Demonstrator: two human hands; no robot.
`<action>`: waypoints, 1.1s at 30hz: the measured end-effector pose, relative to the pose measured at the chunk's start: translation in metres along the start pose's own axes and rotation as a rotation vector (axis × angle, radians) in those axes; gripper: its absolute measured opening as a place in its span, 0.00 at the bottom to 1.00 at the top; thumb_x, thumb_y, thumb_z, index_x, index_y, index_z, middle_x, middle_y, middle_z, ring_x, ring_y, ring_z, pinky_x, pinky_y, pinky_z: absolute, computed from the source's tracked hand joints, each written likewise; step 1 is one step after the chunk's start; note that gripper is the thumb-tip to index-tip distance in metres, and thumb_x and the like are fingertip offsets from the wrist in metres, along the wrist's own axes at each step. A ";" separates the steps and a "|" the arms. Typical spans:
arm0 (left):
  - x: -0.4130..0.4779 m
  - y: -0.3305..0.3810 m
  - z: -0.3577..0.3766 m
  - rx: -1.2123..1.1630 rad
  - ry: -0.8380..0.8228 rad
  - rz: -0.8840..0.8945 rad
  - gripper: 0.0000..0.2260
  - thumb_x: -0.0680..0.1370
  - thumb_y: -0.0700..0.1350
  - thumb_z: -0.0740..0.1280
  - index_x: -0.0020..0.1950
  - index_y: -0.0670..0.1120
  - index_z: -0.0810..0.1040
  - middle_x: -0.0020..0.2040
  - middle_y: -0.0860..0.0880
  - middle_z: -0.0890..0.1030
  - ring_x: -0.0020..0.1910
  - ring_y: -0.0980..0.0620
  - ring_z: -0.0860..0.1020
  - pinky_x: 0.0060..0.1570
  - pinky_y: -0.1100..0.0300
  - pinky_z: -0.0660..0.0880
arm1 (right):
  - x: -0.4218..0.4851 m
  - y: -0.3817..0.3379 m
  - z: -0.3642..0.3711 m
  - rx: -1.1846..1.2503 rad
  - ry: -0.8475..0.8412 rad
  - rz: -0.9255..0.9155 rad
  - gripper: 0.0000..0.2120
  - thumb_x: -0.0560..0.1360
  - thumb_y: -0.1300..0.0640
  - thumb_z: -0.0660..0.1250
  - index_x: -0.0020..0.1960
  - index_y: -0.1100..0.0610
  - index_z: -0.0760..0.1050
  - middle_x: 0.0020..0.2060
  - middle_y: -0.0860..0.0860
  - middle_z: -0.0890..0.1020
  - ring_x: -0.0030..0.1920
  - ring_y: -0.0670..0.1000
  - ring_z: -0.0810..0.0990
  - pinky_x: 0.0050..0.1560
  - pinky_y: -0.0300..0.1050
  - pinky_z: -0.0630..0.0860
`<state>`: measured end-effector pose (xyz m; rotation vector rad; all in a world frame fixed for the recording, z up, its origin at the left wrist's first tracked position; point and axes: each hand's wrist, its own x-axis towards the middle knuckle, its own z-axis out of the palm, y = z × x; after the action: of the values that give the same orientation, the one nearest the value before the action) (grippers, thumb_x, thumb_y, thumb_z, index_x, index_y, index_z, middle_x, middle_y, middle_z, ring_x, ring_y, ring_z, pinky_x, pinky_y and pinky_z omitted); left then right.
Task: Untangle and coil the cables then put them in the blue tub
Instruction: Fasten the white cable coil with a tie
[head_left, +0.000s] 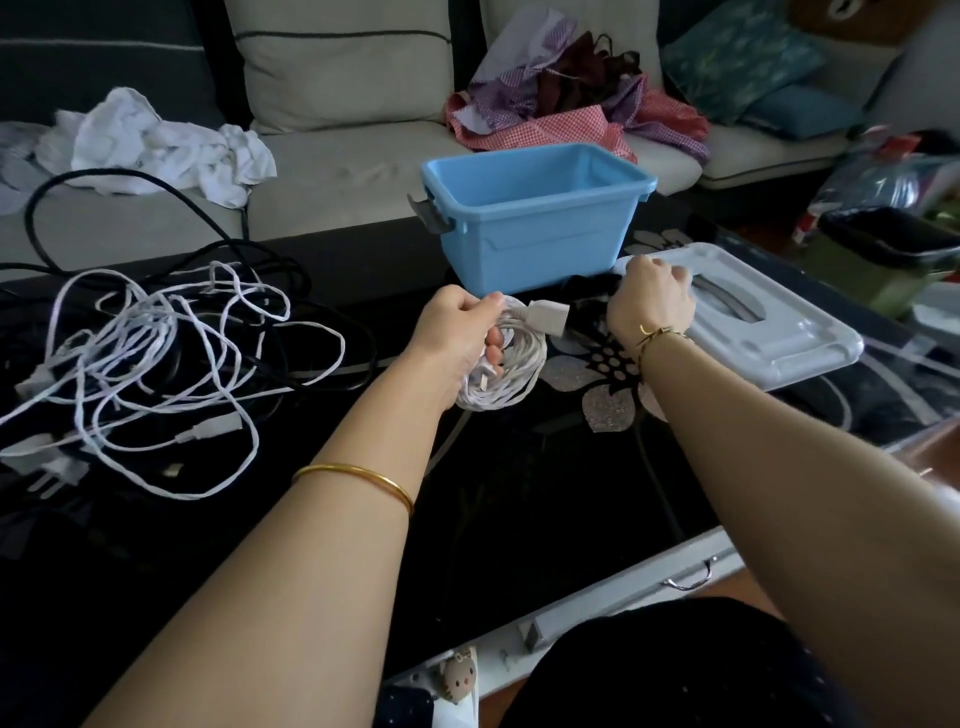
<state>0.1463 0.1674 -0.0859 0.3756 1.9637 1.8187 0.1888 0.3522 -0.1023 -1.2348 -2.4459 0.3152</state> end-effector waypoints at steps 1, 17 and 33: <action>0.000 0.000 0.000 -0.006 0.000 0.001 0.12 0.81 0.44 0.62 0.40 0.44 0.64 0.31 0.47 0.70 0.23 0.54 0.67 0.21 0.64 0.67 | 0.004 0.003 0.003 -0.036 -0.032 0.010 0.18 0.76 0.65 0.57 0.65 0.61 0.70 0.64 0.58 0.72 0.67 0.61 0.64 0.62 0.54 0.65; -0.011 0.007 -0.007 -0.043 0.037 -0.036 0.11 0.81 0.46 0.62 0.43 0.44 0.65 0.33 0.46 0.72 0.23 0.53 0.68 0.24 0.62 0.68 | 0.004 0.007 -0.013 0.564 0.220 -0.040 0.10 0.76 0.58 0.62 0.52 0.57 0.81 0.56 0.54 0.80 0.58 0.54 0.74 0.54 0.42 0.69; -0.077 0.025 -0.084 0.116 0.379 0.030 0.10 0.81 0.47 0.60 0.45 0.42 0.67 0.29 0.47 0.73 0.13 0.59 0.68 0.16 0.69 0.64 | -0.097 -0.051 -0.001 0.696 -0.166 -0.083 0.07 0.76 0.61 0.64 0.49 0.63 0.78 0.42 0.55 0.78 0.45 0.53 0.75 0.44 0.41 0.67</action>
<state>0.1702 0.0596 -0.0479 0.0980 2.3331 1.9093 0.2043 0.2439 -0.1054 -0.8171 -2.1912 1.1618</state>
